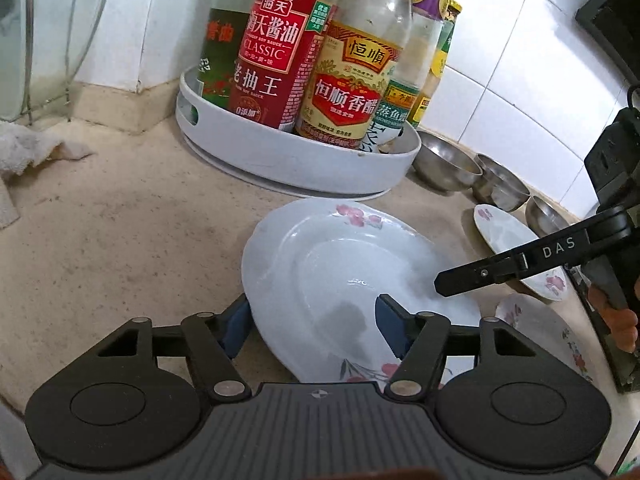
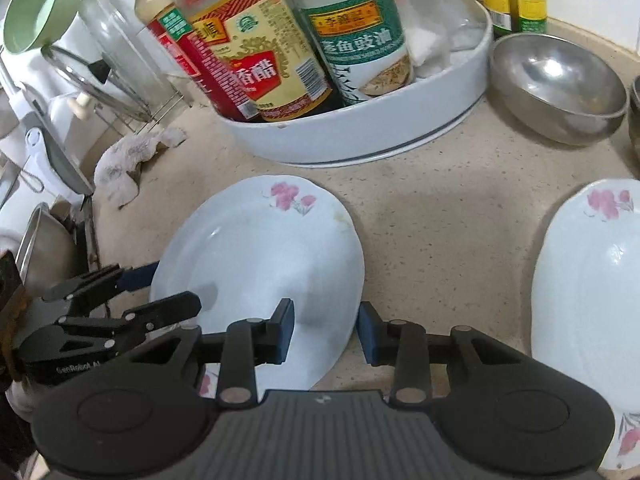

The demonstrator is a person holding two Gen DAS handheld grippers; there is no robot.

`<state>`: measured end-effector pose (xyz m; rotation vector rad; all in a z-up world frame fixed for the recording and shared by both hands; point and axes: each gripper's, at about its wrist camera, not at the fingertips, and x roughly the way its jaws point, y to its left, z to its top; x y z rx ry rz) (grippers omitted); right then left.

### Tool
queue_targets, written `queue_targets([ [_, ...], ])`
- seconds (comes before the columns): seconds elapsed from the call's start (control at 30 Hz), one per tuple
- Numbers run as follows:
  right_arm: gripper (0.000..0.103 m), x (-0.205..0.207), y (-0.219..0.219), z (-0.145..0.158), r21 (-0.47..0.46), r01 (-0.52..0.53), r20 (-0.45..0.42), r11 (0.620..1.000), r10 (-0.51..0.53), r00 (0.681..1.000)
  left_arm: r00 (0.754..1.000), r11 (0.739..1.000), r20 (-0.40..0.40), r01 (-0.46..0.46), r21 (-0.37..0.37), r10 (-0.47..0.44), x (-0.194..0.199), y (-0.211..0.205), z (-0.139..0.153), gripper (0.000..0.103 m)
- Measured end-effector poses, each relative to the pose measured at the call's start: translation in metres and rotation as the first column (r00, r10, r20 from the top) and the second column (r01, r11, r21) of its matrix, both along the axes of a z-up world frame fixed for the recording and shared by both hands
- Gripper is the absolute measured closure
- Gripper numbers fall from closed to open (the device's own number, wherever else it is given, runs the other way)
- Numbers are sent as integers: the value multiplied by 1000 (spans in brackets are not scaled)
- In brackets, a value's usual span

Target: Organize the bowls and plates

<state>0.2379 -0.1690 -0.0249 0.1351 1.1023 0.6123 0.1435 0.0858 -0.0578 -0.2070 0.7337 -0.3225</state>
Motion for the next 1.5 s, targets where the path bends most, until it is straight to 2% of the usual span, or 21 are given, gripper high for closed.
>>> queue_targets([
  [0.13, 70, -5, -5, 1, 7, 12, -14, 1000, -12, 1000, 1000, 1000, 5, 11, 0, -11, -1, -3, 5, 32],
  [0.4, 70, -6, -11, 21, 90, 50, -18, 995, -49, 999, 999, 998, 32, 39, -40, -38, 1, 1, 26, 34],
  [0.47, 70, -10, -10, 27, 107, 44, -17, 993, -42, 999, 997, 999, 55, 46, -20, -45, 0, -4, 33, 32],
  [0.53, 70, -16, -7, 30, 88, 32, 9, 996, -33, 999, 995, 997, 64, 75, 7, -75, 2, -9, 30, 37],
  [0.6, 72, -16, -6, 24, 68, 50, 2, 996, -51, 999, 996, 996, 37, 85, 5, -86, 7, -13, 21, 39],
  [0.7, 77, -11, -7, 7, 31, 95, -25, 995, -95, 995, 997, 997, -3, 80, 1, -80, 14, -13, 7, 46],
  [0.73, 78, -11, -8, 4, 35, 107, -30, 994, -106, 994, 996, 996, 12, 92, -8, -92, 13, -12, 5, 49],
  [0.77, 95, -13, -9, 5, 42, 106, -22, 994, -105, 994, 993, 994, 26, 111, -1, -111, 12, -13, 5, 52],
  [0.8, 98, -15, -9, 8, 88, 84, -22, 993, -83, 996, 990, 991, 33, 136, 9, -137, 11, -16, 6, 54],
  [0.83, 98, -15, -6, 12, 113, 70, -27, 991, -68, 997, 986, 987, 32, 162, 13, -163, 12, -20, 5, 52],
  [0.9, 98, -17, 8, 16, 50, 55, 15, 997, -56, 998, 982, 982, 29, 187, 12, -187, 13, -24, 3, 52],
  [0.93, 98, -15, 11, 15, 46, 64, 6, 997, -64, 998, 982, 982, 25, 188, -1, -188, 14, -24, 2, 52],
  [1.0, 98, -12, 6, 17, 88, 84, -17, 993, -83, 996, 983, 983, 25, 181, -3, -181, 13, -20, 1, 50],
  [1.1, 97, -8, -10, 24, 53, 132, 58, 990, -135, 989, 987, 986, -3, 163, -16, -163, 14, -10, -5, 49],
  [1.13, 97, -4, -17, 24, 33, 142, 77, 989, -144, 987, 987, 987, 10, 158, -16, -158, 13, -6, -6, 48],
  [1.2, 95, -2, -28, 21, -46, 152, 141, 987, -144, 979, 989, 989, 8, 148, -20, -148, 15, -3, -5, 45],
  [1.23, 94, 1, -30, 16, -66, 134, 130, 989, -125, 984, 988, 987, 3, 155, -32, -155, 16, -2, -4, 37],
  [1.27, 94, 5, -34, 9, -58, 122, 72, 991, -118, 990, 987, 986, 8, 160, -35, -160, 17, -2, -4, 34],
  [1.33, 93, 6, -43, 2, 27, 139, 29, 990, -139, 990, 985, 985, 16, 170, -19, -170, 17, -4, -4, 30],
  [1.43, 79, 15, -49, -11, 133, 166, -79, 977, -157, 984, 984, 984, 20, 177, -33, -176, 21, -3, -5, 22],
  [1.5, 78, 19, -50, -20, 200, 156, -115, 967, -135, 984, 985, 985, 34, 169, -44, -168, 26, -1, -8, 18],
])
